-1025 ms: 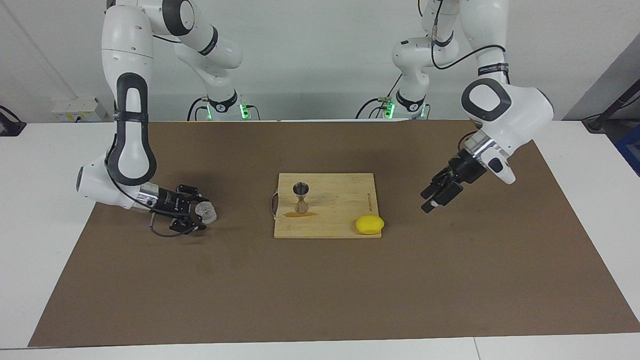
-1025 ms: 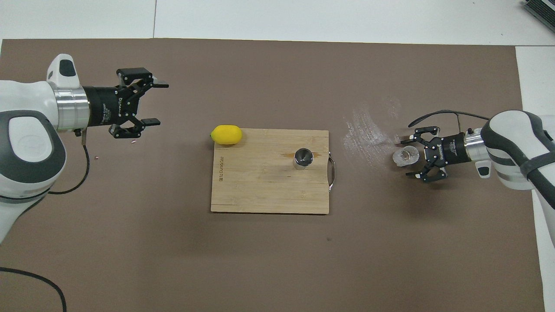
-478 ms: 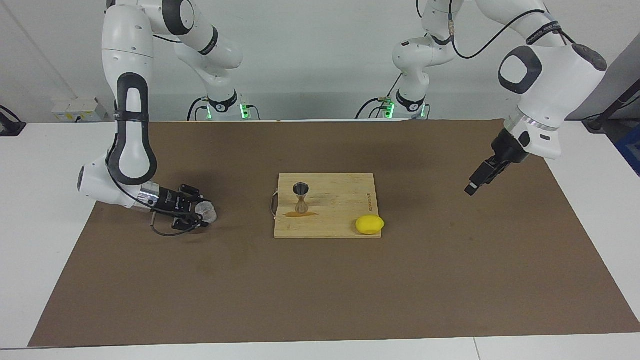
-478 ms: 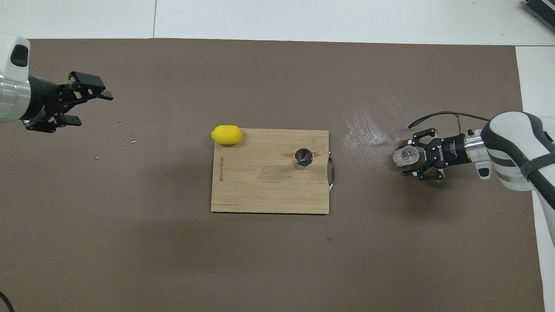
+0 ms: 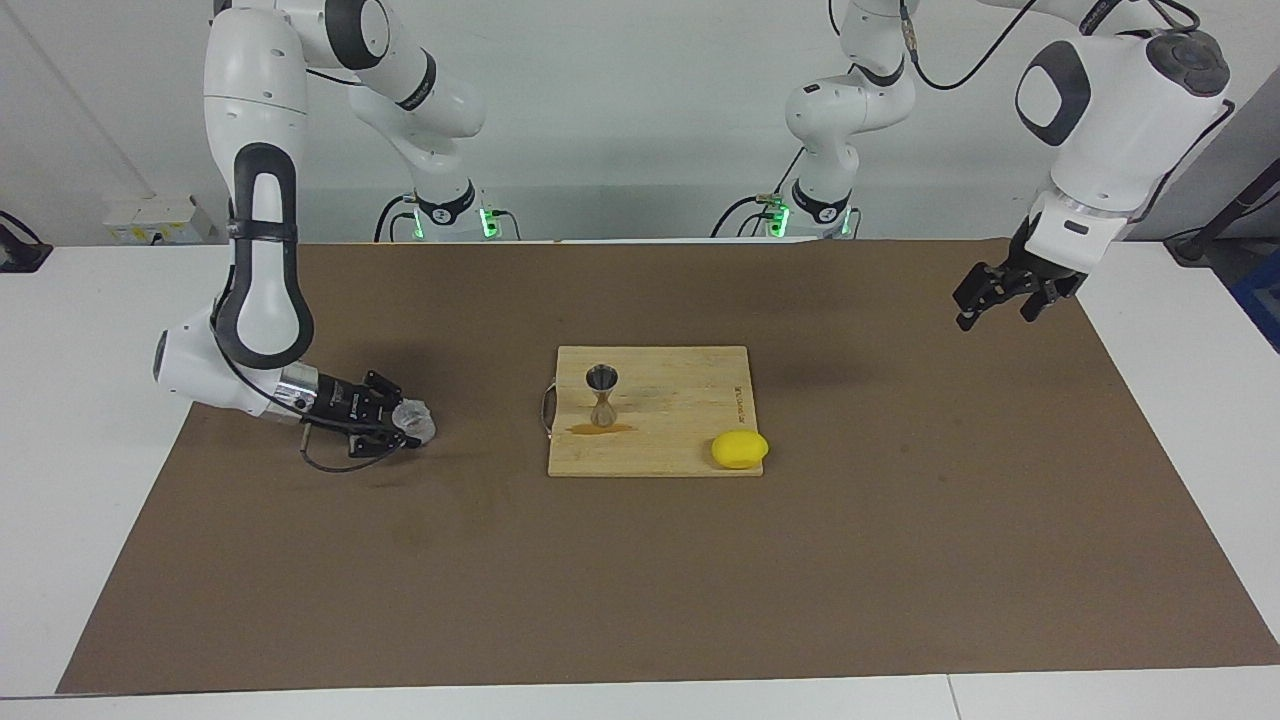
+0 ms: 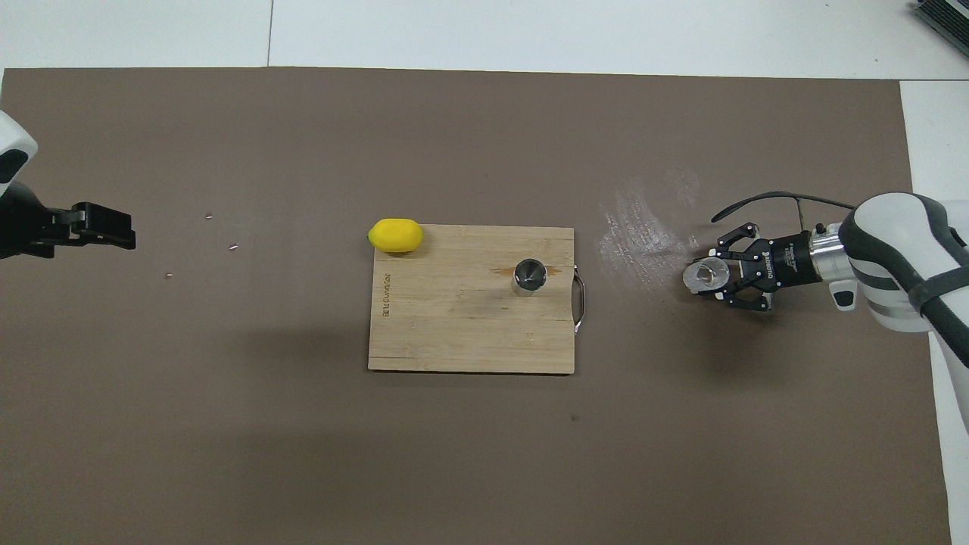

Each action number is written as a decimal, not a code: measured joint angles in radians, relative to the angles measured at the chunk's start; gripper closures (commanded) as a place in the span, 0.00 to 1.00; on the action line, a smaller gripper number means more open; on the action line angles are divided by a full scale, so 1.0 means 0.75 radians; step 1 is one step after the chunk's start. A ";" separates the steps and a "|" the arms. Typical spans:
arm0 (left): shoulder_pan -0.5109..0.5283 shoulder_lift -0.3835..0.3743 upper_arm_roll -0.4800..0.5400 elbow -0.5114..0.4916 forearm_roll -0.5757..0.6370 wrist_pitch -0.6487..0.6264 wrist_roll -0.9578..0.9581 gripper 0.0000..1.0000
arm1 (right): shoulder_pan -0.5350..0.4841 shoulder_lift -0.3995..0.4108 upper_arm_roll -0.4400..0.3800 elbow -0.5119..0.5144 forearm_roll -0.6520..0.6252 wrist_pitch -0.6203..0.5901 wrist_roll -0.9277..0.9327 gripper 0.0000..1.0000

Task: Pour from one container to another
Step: 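Lift the glass cup with the right gripper over the metal cup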

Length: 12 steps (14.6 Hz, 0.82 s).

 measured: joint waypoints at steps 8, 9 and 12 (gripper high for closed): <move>-0.162 -0.070 0.166 0.197 -0.017 -0.281 0.061 0.00 | 0.153 -0.158 0.001 0.020 0.000 0.009 0.224 1.00; -0.171 -0.071 0.170 0.204 -0.021 -0.291 0.061 0.00 | 0.189 -0.179 0.001 0.025 -0.008 0.033 0.277 1.00; -0.194 -0.069 0.169 0.189 -0.023 -0.294 0.061 0.00 | 0.299 -0.206 0.002 0.074 -0.108 0.093 0.482 1.00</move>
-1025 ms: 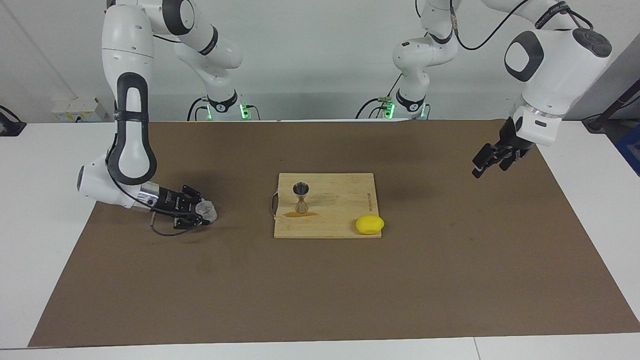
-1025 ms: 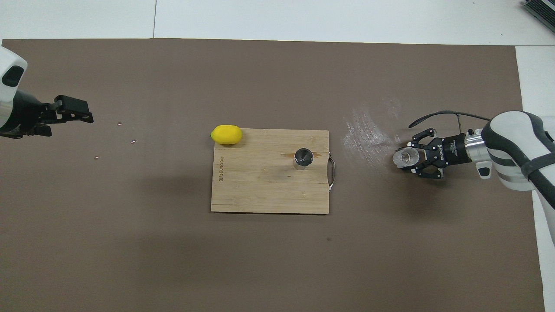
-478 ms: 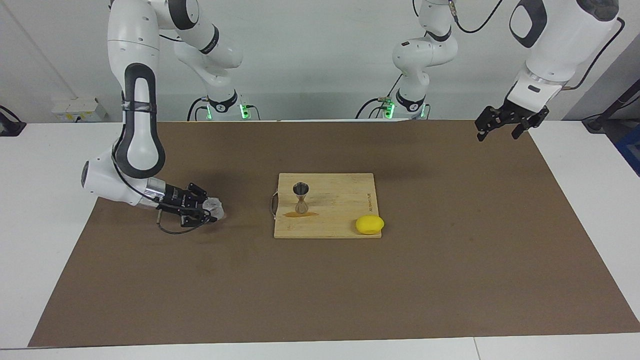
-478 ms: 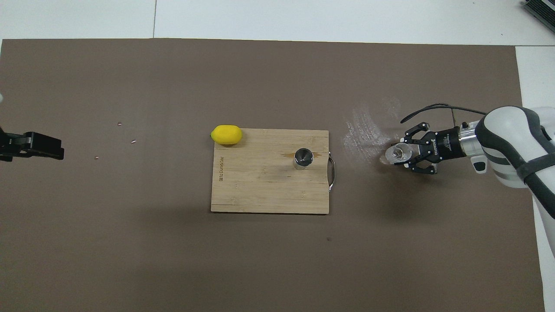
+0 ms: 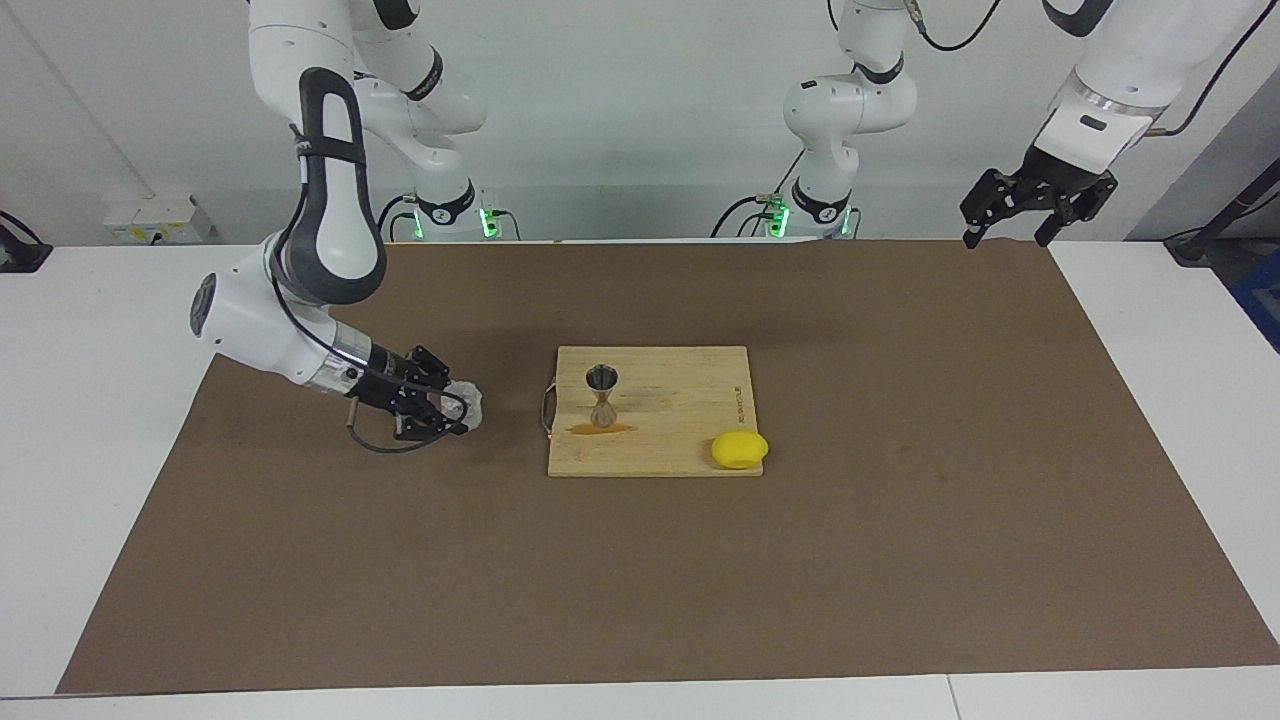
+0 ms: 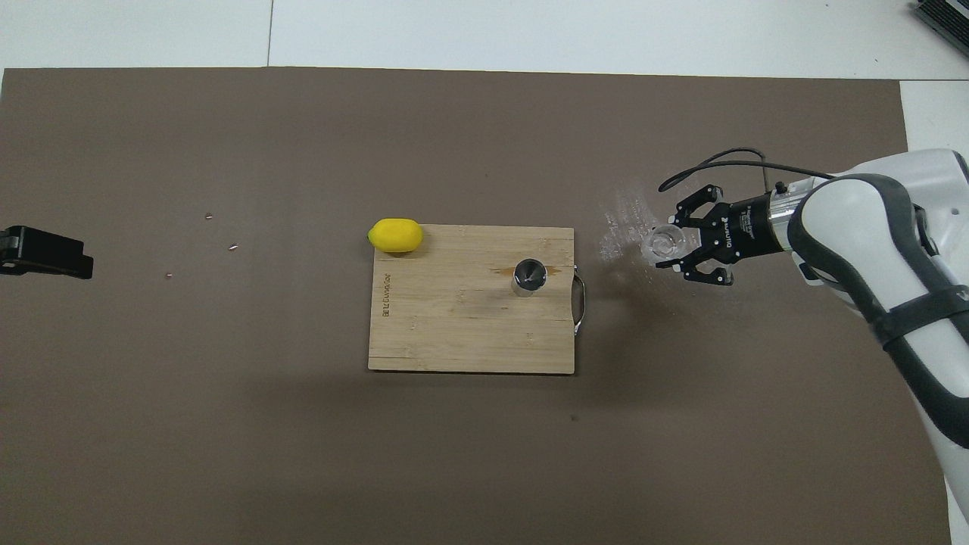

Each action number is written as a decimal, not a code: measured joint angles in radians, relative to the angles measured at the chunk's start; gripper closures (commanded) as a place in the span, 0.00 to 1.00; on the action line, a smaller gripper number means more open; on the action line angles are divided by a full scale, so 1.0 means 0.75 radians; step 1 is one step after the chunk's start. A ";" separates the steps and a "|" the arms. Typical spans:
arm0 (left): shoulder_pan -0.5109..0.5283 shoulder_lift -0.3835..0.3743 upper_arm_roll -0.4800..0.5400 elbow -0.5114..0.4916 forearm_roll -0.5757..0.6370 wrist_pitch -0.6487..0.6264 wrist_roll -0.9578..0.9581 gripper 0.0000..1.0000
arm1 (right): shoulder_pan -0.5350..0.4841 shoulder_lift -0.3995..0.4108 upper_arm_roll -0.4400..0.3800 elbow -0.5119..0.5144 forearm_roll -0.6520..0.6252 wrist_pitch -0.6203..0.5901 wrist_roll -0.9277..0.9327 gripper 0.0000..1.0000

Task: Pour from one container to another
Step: 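Lift the glass cup with the right gripper over the metal cup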

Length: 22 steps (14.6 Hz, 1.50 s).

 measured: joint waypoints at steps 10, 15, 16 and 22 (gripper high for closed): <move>-0.003 -0.002 0.000 0.026 0.000 -0.032 0.003 0.00 | 0.299 0.000 0.002 0.151 -0.330 0.118 0.499 1.00; -0.003 -0.002 -0.001 0.016 0.000 -0.042 0.004 0.00 | 0.416 0.002 0.002 0.153 -0.506 0.138 0.518 1.00; -0.003 -0.003 -0.001 0.016 0.000 -0.049 0.004 0.00 | 0.437 0.002 0.002 0.154 -0.543 0.138 0.519 1.00; -0.003 -0.004 -0.001 0.016 0.000 -0.057 0.004 0.00 | 0.484 0.002 0.001 0.162 -0.733 0.138 0.522 1.00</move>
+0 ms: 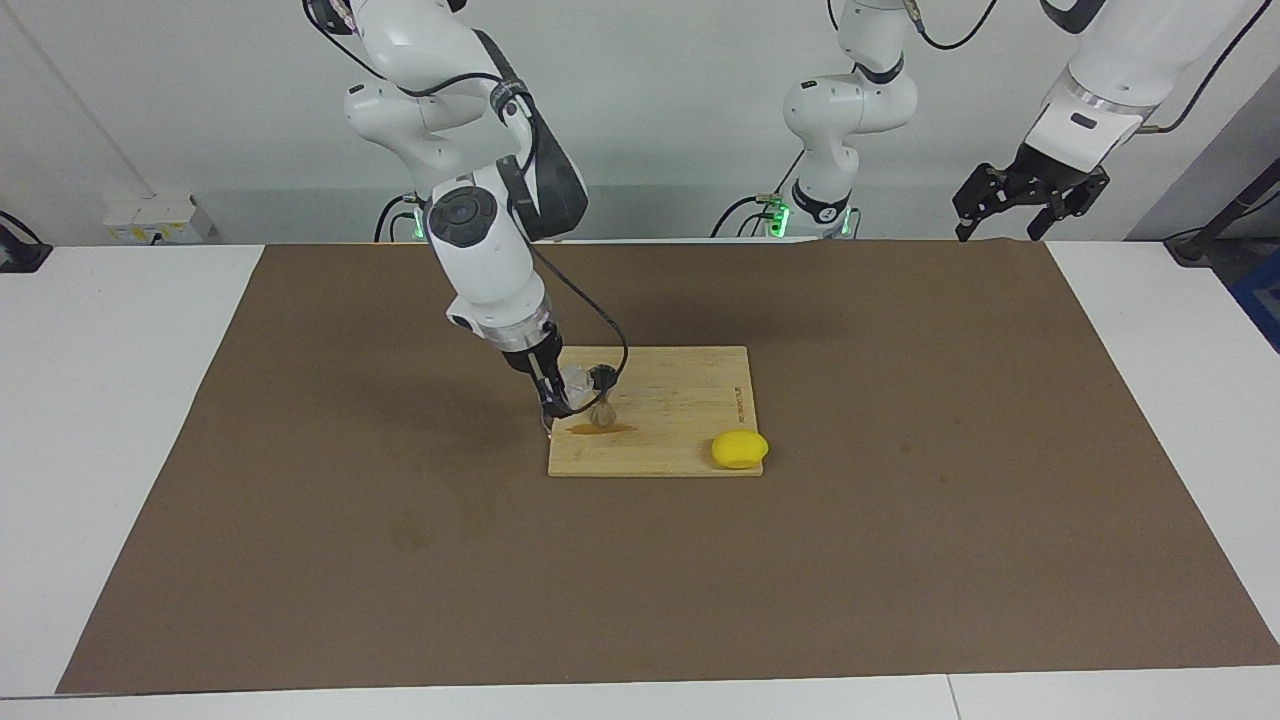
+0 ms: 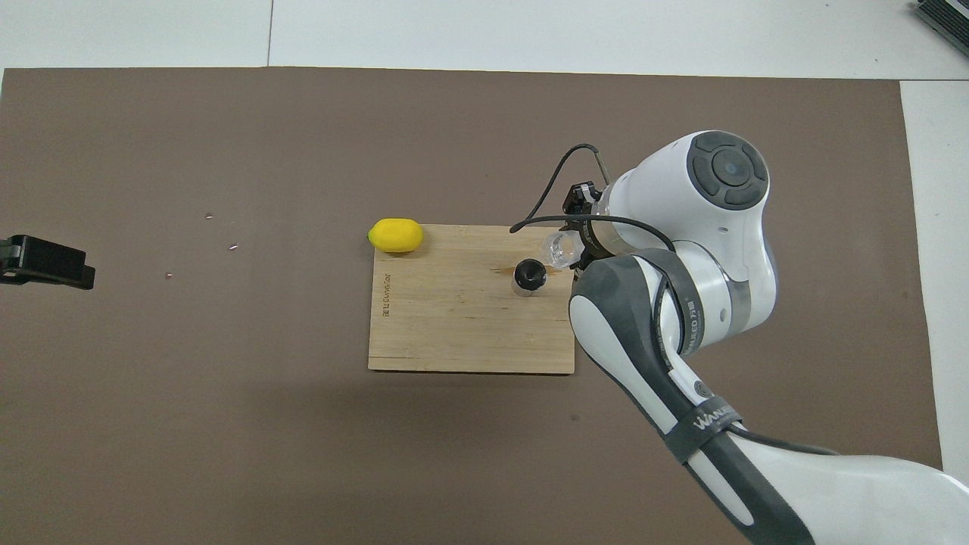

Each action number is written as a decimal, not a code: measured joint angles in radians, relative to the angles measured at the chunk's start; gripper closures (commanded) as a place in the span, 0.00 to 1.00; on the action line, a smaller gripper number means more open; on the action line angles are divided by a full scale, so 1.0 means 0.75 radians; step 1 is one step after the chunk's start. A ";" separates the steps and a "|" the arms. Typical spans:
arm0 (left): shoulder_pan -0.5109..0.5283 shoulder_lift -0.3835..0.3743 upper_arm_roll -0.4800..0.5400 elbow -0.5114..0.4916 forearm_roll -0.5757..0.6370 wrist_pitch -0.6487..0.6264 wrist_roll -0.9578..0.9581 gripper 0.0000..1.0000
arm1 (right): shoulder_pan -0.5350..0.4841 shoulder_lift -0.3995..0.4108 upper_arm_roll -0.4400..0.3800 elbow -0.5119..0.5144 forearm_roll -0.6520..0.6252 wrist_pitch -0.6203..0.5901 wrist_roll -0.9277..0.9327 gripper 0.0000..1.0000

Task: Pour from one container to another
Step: 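Lift the glass cup with the right gripper over the metal cup, then tilt the glass cup with the right gripper to pour into the metal cup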

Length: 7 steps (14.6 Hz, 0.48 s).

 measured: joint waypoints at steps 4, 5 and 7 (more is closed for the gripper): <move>0.000 0.000 0.000 0.000 0.000 0.000 0.000 0.00 | 0.043 0.000 0.000 0.001 -0.101 0.000 0.002 1.00; 0.000 0.000 0.000 0.000 0.000 0.000 0.000 0.00 | 0.052 0.000 0.000 0.002 -0.131 0.000 0.004 1.00; 0.000 0.000 0.000 0.000 0.000 0.000 0.000 0.00 | 0.067 0.000 0.000 0.003 -0.195 0.000 0.017 1.00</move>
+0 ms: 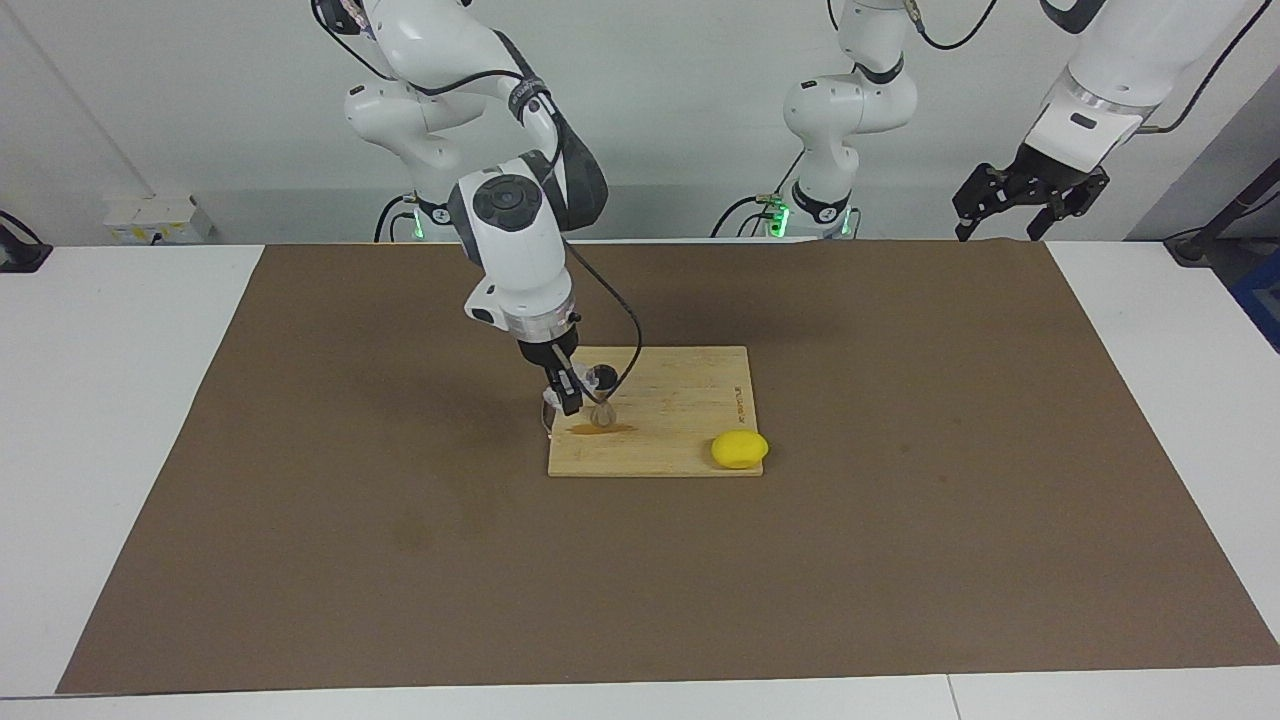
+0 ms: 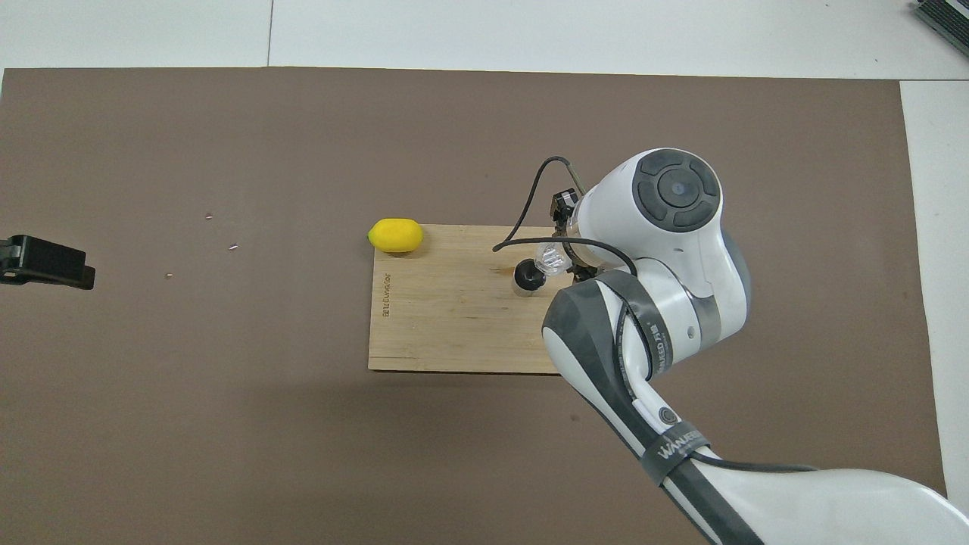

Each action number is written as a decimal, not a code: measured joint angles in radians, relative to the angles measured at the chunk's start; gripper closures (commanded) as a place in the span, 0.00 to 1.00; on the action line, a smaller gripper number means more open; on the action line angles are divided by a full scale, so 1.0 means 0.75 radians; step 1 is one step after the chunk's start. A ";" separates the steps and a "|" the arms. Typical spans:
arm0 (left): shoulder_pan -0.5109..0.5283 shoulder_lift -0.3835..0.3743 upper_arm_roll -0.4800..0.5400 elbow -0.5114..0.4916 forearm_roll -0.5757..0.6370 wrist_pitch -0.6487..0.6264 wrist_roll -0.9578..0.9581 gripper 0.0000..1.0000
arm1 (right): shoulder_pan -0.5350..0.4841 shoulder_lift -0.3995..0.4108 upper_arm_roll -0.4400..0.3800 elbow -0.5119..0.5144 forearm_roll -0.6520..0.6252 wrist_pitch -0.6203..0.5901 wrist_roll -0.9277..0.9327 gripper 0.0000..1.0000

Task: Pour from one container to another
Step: 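Tilt the glass cup with the right gripper to pour into the metal cup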

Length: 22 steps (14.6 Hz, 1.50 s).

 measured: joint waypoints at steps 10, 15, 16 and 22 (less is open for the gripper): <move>0.000 0.000 0.000 0.000 0.000 0.000 0.000 0.00 | 0.063 -0.001 0.001 0.012 -0.226 0.002 0.015 1.00; 0.000 0.000 0.000 0.000 0.000 0.000 0.000 0.00 | 0.091 -0.002 0.001 0.013 -0.308 0.003 0.018 1.00; 0.000 0.000 0.000 0.000 0.000 0.000 0.000 0.00 | 0.095 -0.002 0.001 0.013 -0.320 0.003 0.018 1.00; 0.000 0.000 0.000 0.000 0.000 -0.001 0.000 0.00 | 0.112 -0.004 0.001 0.013 -0.421 0.003 0.018 1.00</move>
